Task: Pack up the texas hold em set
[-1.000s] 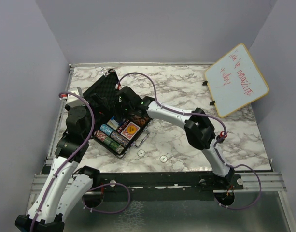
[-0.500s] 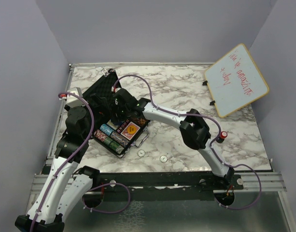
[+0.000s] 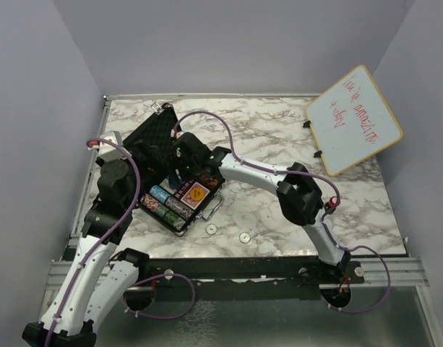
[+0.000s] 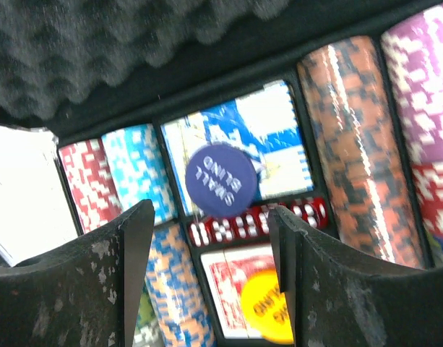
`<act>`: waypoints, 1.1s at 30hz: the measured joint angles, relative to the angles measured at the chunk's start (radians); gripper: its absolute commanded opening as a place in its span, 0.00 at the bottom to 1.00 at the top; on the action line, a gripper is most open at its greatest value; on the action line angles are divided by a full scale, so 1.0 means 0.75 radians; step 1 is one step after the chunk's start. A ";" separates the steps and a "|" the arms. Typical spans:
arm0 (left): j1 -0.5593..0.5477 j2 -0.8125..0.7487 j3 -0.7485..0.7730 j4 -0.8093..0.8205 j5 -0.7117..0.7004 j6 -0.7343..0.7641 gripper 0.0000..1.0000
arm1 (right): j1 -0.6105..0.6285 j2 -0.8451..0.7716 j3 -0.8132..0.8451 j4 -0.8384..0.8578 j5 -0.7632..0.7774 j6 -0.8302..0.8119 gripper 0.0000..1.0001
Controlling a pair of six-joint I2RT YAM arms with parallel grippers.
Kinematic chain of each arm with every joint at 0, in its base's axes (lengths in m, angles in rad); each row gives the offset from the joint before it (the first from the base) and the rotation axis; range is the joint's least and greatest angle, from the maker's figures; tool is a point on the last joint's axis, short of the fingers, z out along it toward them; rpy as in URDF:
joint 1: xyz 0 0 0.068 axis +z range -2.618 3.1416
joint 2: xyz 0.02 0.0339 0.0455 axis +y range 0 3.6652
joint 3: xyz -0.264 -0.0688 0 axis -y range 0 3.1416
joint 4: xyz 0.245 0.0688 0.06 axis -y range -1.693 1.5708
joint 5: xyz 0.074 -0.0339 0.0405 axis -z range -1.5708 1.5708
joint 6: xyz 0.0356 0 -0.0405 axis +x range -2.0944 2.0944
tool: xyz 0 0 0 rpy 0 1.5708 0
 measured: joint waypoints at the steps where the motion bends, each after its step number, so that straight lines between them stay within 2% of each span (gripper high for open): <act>1: 0.000 -0.002 0.000 -0.001 -0.001 0.000 0.95 | 0.000 -0.041 -0.046 0.000 0.013 0.001 0.70; 8: 0.000 -0.055 0.000 -0.009 -0.025 0.000 0.95 | -0.002 -0.357 -0.312 -0.003 0.156 -0.024 0.70; 12: 0.000 -0.077 0.000 -0.008 -0.029 0.001 0.95 | -0.010 -0.586 -0.536 -0.020 0.249 -0.045 0.71; 16: 0.000 -0.078 0.000 -0.008 -0.029 0.000 0.95 | -0.015 -0.736 -0.729 -0.101 0.282 -0.058 0.71; 22: 0.000 -0.075 -0.001 -0.008 -0.028 0.000 0.95 | -0.014 -0.759 -0.885 -0.286 0.257 -0.048 0.70; 33: 0.000 -0.057 -0.003 -0.008 -0.026 0.001 0.95 | 0.083 -0.762 -1.038 -0.432 0.226 0.050 0.70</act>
